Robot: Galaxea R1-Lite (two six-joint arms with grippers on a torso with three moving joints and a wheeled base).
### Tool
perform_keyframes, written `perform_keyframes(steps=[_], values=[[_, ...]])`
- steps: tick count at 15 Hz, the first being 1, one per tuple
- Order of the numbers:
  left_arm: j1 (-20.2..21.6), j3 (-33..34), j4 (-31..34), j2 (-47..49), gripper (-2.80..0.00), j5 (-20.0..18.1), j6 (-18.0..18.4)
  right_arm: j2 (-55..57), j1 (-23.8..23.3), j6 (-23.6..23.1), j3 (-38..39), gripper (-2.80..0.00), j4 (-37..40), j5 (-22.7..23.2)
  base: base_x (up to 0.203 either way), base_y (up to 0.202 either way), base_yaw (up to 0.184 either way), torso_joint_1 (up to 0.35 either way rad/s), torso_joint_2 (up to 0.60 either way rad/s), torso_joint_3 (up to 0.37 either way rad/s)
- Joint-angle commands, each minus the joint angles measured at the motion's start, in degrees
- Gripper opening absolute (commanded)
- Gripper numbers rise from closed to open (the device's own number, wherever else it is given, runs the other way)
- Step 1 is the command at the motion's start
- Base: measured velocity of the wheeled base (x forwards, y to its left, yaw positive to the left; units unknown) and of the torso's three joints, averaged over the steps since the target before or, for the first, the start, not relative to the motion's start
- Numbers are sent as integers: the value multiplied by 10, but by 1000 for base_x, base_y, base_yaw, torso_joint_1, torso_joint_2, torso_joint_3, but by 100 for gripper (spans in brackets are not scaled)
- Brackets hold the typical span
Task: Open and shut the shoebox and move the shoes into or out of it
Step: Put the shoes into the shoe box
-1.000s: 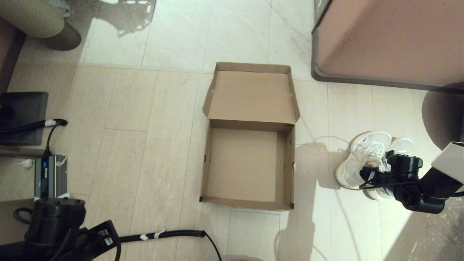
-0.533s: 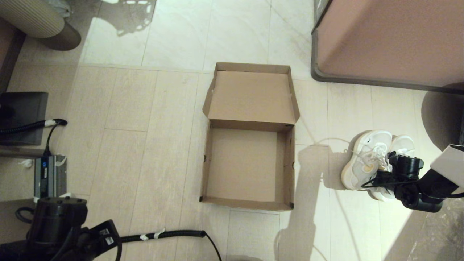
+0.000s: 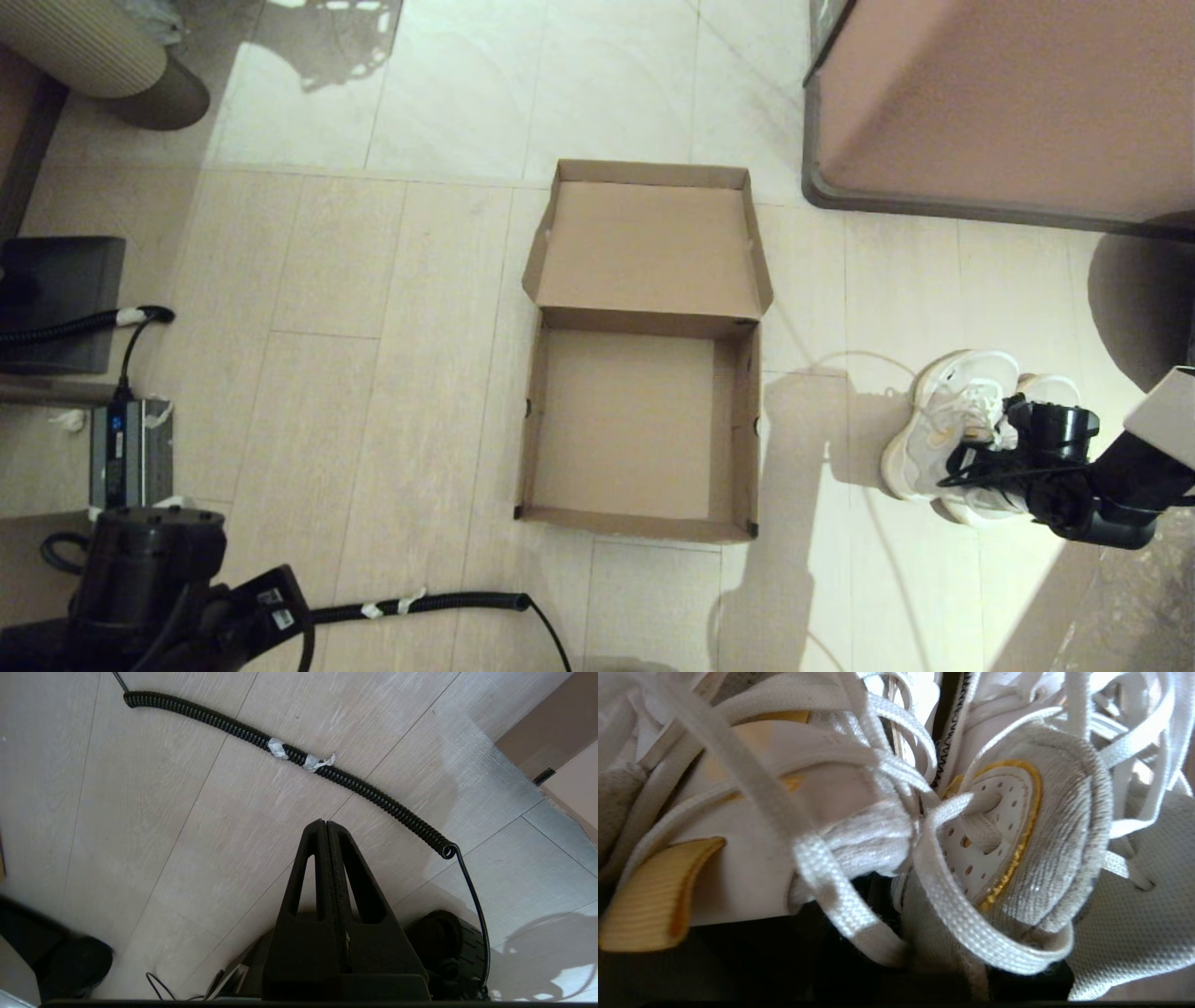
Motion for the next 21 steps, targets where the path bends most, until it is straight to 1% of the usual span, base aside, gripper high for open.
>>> perform_keyframes(steps=[1, 4, 6, 7, 8, 10, 11, 12, 14, 16, 17, 19, 21], values=[[0, -1, -2, -4, -280, 1, -2, -97, 0, 3, 61, -280, 21, 26, 0, 0, 0, 0, 0, 0], [1, 6, -1, -16, -280, 1, -4, -213, 1, 6, 144, -280, 55, 63, 0, 0, 0, 0, 0, 0], [1, 5, -1, -26, -280, 1, -3, -304, 2, 14, 183, -280, 94, 80, 0, 0, 0, 0, 0, 0], [1, 4, -1, -31, -280, 1, -2, -356, 2, 17, 195, -280, 127, 92, 0, 0, 0, 0, 0, 0], [1, 4, -1, -34, -280, 1, -2, -418, 7, 21, 202, -280, 177, 110, 0, 0, 0, 0, 0, 0], [1, 4, -1, -34, -280, -2, -3, -523, 33, 26, 201, -280, 290, 142, 0, 0, 0, 0, 0, 0], [1, 1, -1, -31, -280, -3, -3, -569, 66, 30, 194, -280, 351, 154, 0, 0, 0, 0, 0, 0], [1, -3, -1, -30, -280, -3, -3, -596, 112, 33, 184, -280, 395, 160, 0, 0, 0, 0, 0, 0], [1, -7, -1, -30, -280, -3, -1, -616, 189, 35, 167, -280, 441, 150, 0, 0, 0, 0, 0, 0], [2, -18, 0, -31, -280, -2, -1, -617, 267, 34, 158, -280, 454, 136, 0, 0, 0, 0, 0, 0], [1, -24, 0, -29, -280, -2, 0, -611, 306, 35, 154, -280, 455, 122, 0, 0, 0, 0, 0, 0], [2, -35, 1, -23, -280, -2, 0, -586, 388, 35, 140, -280, 451, 81, 0, 0, 0, 0, 0, 0], [1, -36, 0, -20, -280, -2, 0, -551, 454, 36, 119, -280, 437, 58, 0, 0, 0, 0, 0, 0]])
